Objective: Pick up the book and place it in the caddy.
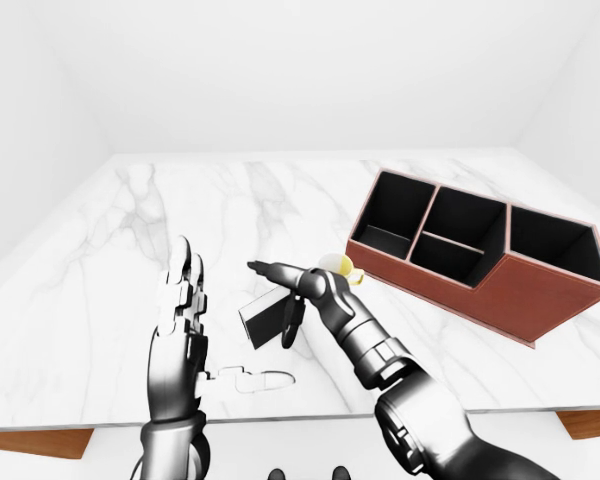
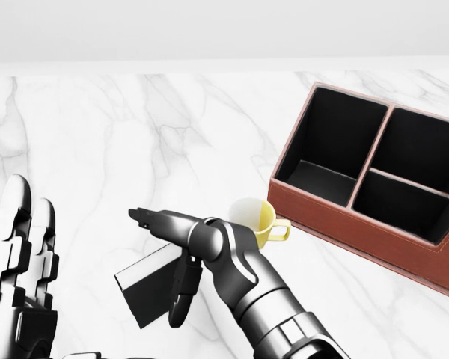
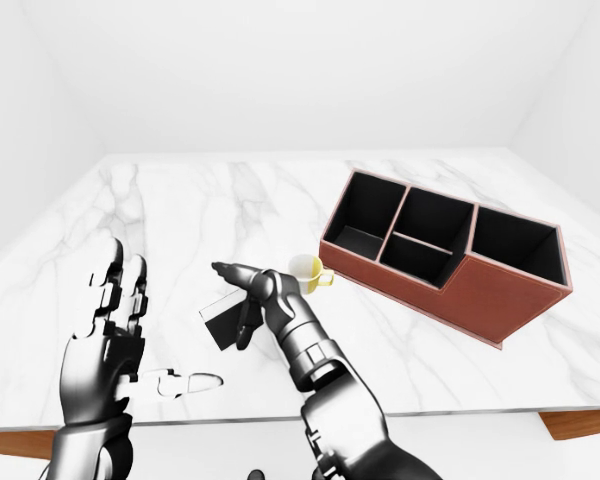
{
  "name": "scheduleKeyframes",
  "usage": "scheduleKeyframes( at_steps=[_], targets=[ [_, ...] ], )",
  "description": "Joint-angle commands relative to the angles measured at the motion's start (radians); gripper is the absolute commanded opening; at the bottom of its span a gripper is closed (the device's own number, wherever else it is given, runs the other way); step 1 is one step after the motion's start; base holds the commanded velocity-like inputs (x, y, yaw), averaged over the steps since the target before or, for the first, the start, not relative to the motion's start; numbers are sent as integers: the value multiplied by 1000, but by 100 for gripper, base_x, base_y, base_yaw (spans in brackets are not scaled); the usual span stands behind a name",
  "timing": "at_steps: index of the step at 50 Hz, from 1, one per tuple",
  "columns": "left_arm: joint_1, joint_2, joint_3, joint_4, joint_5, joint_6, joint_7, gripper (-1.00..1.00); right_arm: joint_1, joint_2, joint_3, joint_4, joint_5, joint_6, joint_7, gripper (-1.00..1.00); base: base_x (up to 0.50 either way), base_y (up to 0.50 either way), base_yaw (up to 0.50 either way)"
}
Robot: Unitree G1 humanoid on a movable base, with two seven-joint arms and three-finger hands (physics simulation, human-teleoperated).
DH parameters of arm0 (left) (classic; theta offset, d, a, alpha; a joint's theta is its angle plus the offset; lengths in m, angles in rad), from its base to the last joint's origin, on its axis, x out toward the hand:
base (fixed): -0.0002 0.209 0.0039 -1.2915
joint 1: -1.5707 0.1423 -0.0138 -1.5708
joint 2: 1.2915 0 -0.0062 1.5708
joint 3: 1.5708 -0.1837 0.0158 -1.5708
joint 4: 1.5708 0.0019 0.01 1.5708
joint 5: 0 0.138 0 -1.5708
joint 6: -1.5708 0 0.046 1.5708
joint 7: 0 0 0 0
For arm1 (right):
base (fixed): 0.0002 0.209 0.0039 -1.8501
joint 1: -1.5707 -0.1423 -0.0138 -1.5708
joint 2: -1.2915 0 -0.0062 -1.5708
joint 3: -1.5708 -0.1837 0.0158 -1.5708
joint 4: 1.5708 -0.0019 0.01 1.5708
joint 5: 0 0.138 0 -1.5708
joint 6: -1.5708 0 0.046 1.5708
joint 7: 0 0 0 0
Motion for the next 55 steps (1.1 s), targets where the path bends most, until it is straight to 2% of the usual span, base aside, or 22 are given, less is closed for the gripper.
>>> scheduleKeyframes(
  at_steps=[1, 9, 20, 28, 36, 37, 43, 50, 55],
  targets=[
    [6, 3, -10, 14, 4, -20, 9, 100, -30, 18, 7, 54, -41, 0, 16, 100, 0, 0, 0],
    [25, 9, -17, 9, 1, -32, 17, 100, -42, 31, 3, 110, -49, 0, -5, 100, 0, 0, 0],
    [49, 24, -34, 2, 2, -32, 31, 100, -63, 32, -10, 183, -33, 0, -38, 100, 0, 0, 0],
    [131, 46, -36, -48, -15, -32, 28, 100, -33, 46, 4, 129, -42, 0, -33, 100, 0, 0, 0],
    [131, 49, -37, -48, -16, -32, 30, 100, -31, 47, 4, 125, -43, 0, -31, 100, 0, 0, 0],
    [117, 46, -51, -39, -4, -32, 34, 100, -64, 57, 7, 180, -47, 0, -47, 100, 0, 0, 0],
    [102, 47, -32, -54, -23, -32, 25, 100, -79, 65, 1, 213, -45, 0, -58, 100, 0, 0, 0],
    [205, 69, -61, -67, -10, -32, 50, 100, -75, 72, 0, 210, -43, 0, -68, 100, 0, 0, 0],
    [161, 71, -49, -72, -21, -32, 51, 100, -89, 76, -1, 217, -43, 0, -61, 100, 0, 0, 0]
  ],
)
